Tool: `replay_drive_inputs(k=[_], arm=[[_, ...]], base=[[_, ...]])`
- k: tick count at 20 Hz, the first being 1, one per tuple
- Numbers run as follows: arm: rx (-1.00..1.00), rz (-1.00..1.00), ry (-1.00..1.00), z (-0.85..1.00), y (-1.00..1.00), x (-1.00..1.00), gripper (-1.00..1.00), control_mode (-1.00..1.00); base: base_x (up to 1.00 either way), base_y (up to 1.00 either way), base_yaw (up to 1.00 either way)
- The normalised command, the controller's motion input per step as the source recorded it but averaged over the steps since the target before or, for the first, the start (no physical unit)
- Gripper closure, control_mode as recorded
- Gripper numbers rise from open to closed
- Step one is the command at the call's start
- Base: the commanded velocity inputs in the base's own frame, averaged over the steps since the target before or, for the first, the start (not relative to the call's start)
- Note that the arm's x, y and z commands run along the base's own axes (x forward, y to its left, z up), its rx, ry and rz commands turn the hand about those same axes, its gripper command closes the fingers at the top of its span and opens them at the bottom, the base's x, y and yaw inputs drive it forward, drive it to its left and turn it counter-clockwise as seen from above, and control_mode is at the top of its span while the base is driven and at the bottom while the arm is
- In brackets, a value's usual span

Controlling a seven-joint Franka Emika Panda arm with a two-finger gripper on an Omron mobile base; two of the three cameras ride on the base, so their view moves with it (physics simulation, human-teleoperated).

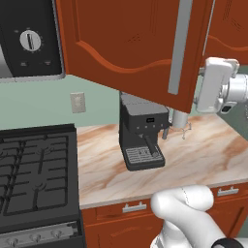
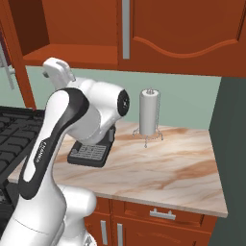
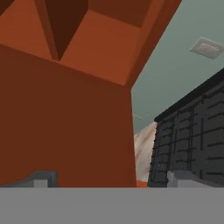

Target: Open the cabinet. Pick the bar soap and place it next to the sink. Then close the cabinet.

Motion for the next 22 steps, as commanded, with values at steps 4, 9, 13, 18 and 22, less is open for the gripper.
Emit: replay_drive_inputs(k=[4, 9, 13, 18, 22], arm=[[0.0, 0.06, 0.0, 0.0, 0.19, 0.0, -1.0, -1.0], [0.0, 0.03, 0.0, 0.0, 0.26, 0.06, -1.0, -1.0], [0.0, 0.01, 0.0, 0.0, 0.14, 0.33, -1.0, -1.0], [0.0, 0.01, 0.02, 0.0, 0.14, 0.36, -1.0, -1.0], [0.0, 0.03, 0.02, 0.0, 0.32, 0.03, -1.0, -1.0]], base=[[0.0, 0.0, 0.0], [0.0, 0.0, 0.0], [0.0, 0.0, 0.0], [0.0, 0.0, 0.0], [0.0, 0.0, 0.0]])
